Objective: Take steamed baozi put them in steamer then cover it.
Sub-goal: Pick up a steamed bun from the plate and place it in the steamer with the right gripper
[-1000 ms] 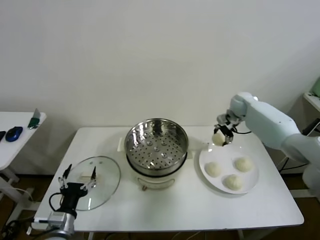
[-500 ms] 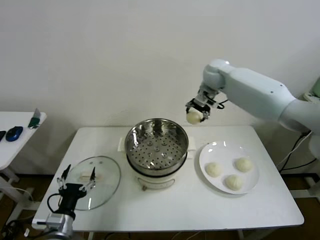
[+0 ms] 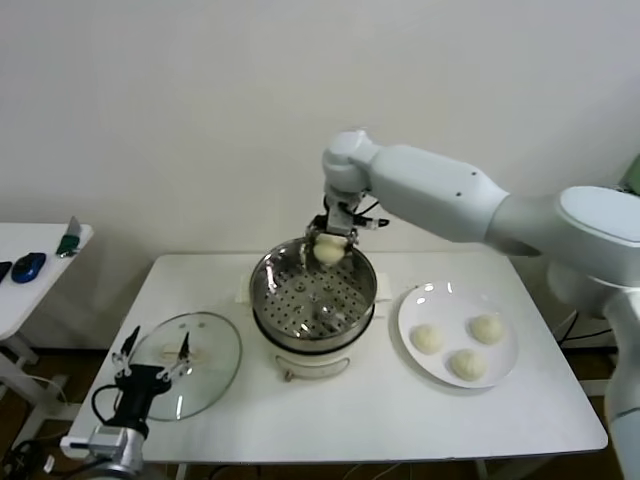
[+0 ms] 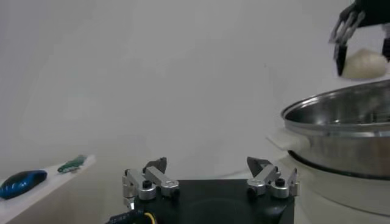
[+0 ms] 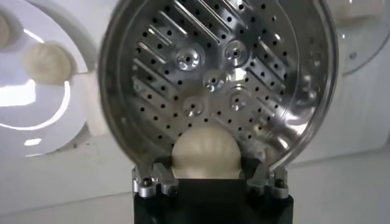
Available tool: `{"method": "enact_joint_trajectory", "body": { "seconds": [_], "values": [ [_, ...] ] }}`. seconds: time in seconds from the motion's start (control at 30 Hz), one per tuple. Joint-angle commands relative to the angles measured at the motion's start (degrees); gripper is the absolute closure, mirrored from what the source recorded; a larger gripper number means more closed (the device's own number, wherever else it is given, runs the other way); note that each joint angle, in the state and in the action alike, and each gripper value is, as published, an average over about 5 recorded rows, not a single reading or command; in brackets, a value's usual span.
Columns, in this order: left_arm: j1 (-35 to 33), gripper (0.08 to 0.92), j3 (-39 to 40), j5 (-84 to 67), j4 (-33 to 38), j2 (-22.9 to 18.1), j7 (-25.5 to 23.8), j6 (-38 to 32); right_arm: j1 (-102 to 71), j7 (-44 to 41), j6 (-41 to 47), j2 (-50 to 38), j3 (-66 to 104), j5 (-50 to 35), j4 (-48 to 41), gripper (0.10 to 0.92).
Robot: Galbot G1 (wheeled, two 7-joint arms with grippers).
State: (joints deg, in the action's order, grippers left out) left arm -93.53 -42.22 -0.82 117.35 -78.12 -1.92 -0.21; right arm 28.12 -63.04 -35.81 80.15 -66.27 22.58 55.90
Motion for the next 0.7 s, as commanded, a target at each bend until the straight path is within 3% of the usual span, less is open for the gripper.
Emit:
{"method": "enact_joint_trajectory", "body": {
  "seconds": [0.03,0.53,0.7],
  "values": [
    [-0.18,0.177,-0.04,0.11,0.0,0.01,0.0,-0.04,-5.53,1.78,-3.39,5.23,1.55,9.9,-4.86,0.287],
    [-0.32,0.177,0.1,-0.13,-0.74,-0.01,0.0,-0.25,-8.27,3.57,-3.94,5.53,2.85,14.41,-8.38,0.276],
    [-0.16,0.177,0.12,-0.13,-1.02,0.0,0.0,-0.23,-8.47,2.98,-3.87,5.29,3.43,14.14,-7.79,0.217]
  ]
}}
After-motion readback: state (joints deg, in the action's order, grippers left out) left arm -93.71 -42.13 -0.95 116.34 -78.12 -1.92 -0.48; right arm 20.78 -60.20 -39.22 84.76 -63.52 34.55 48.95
